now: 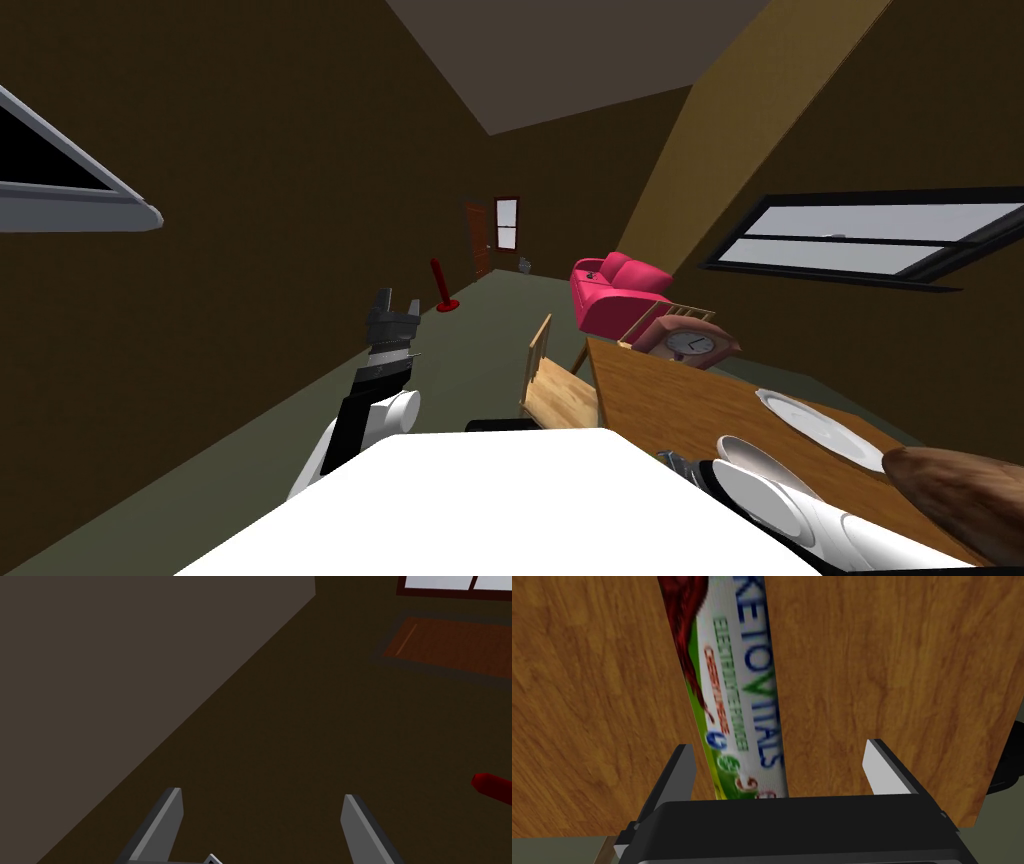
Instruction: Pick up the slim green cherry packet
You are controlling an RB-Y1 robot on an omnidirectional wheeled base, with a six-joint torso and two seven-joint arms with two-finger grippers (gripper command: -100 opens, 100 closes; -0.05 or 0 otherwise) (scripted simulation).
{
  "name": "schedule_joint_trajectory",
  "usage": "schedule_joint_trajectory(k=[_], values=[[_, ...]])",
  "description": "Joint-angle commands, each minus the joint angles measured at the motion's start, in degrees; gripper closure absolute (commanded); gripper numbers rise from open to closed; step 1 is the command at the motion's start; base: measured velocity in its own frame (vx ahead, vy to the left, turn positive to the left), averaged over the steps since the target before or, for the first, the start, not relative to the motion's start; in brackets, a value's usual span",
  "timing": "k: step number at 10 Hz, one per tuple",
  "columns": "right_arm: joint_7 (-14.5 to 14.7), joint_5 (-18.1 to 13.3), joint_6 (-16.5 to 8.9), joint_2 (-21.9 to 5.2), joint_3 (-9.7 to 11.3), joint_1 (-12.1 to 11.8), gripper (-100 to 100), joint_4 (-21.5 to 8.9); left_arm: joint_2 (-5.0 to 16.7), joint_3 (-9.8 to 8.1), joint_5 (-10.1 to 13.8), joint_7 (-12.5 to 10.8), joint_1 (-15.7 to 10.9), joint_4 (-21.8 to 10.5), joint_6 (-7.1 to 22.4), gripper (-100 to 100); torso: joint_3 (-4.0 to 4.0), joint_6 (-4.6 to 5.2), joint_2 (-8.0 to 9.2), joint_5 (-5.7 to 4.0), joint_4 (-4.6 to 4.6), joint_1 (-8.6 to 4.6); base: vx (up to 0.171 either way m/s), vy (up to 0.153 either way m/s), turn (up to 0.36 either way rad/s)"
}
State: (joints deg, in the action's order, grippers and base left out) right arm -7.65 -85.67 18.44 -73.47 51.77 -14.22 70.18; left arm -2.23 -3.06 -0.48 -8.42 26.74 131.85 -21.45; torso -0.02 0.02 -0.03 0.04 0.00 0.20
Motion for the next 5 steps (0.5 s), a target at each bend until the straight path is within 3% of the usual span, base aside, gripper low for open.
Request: schedule_joint_trajectory(k=[1,5], values=[[-1.91,-0.64,-0.76,-0.36,0.25,0.54,-100,-0.47,0.0,0.0,0.0,0.0,0.0,0.0,0.0,0,0.0,0.0,0.0,0.0,0.0,0.0,-0.009,0.09,0.066],[-5.02,-1.47,-1.65,-0.94,0.49,1.61,-100,-2.13,0.0,0.0,0.0,0.0,0.0,0.0,0.0,0,0.0,0.03,-0.01,0.02,0.0,0.05,-0.001,0.051,0.005]])
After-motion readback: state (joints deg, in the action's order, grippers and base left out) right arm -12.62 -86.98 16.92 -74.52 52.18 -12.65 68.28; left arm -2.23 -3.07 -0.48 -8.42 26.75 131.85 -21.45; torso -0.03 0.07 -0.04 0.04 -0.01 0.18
